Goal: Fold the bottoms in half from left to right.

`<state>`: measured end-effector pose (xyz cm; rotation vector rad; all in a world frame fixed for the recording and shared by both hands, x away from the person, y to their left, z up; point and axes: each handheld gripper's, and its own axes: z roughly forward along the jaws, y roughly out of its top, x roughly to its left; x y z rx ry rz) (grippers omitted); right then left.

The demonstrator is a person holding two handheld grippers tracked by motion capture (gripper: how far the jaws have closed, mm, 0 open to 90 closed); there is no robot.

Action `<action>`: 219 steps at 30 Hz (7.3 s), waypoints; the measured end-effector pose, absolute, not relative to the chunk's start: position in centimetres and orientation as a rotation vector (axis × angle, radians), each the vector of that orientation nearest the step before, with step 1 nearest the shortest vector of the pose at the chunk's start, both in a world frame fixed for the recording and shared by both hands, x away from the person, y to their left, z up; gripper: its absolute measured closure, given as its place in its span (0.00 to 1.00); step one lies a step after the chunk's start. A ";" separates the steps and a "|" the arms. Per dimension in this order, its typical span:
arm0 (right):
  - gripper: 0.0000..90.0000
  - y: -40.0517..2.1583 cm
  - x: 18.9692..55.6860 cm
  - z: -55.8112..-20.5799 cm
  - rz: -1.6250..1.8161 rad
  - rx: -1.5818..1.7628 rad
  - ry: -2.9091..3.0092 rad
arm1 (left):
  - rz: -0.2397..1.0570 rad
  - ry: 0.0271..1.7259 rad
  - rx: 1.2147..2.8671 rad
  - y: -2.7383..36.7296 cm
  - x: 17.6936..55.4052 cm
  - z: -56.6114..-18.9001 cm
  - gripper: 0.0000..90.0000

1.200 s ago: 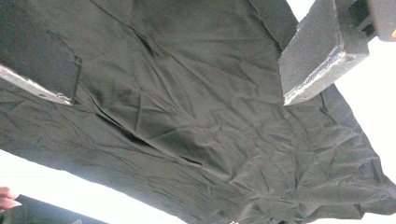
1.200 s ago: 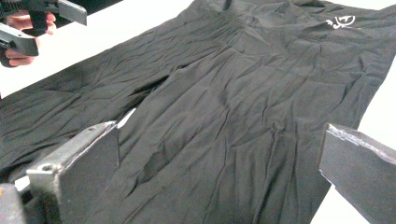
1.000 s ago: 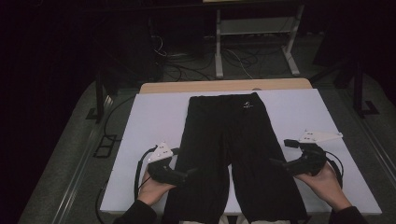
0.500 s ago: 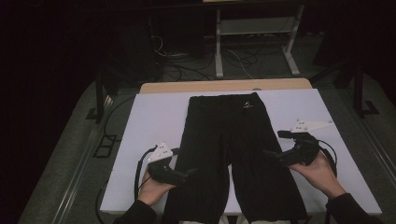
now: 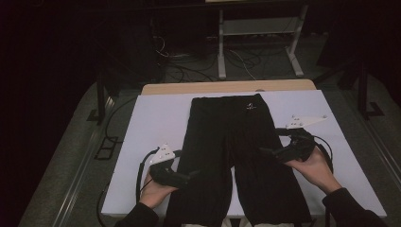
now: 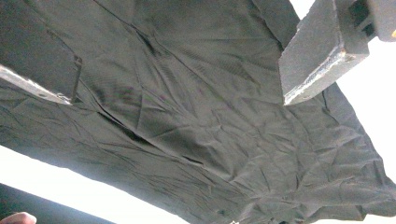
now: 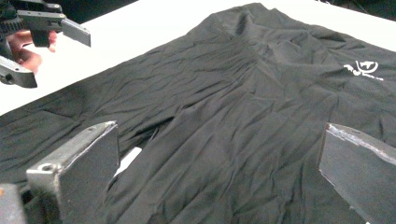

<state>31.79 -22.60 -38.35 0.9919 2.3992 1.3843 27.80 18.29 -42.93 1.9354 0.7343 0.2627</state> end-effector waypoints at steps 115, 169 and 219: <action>0.00 -7.3 46.5 -37.2 1.253 0.995 2.419 | 0.250 0.739 1.911 18.5 27.6 -42.8 0.00; 0.00 0.1 51.7 -41.4 1.265 1.069 2.373 | 0.231 0.747 1.898 18.9 27.7 -42.9 0.00; 0.65 3.9 53.4 -45.4 1.074 1.241 2.319 | 0.227 0.746 1.903 19.0 27.7 -42.9 0.00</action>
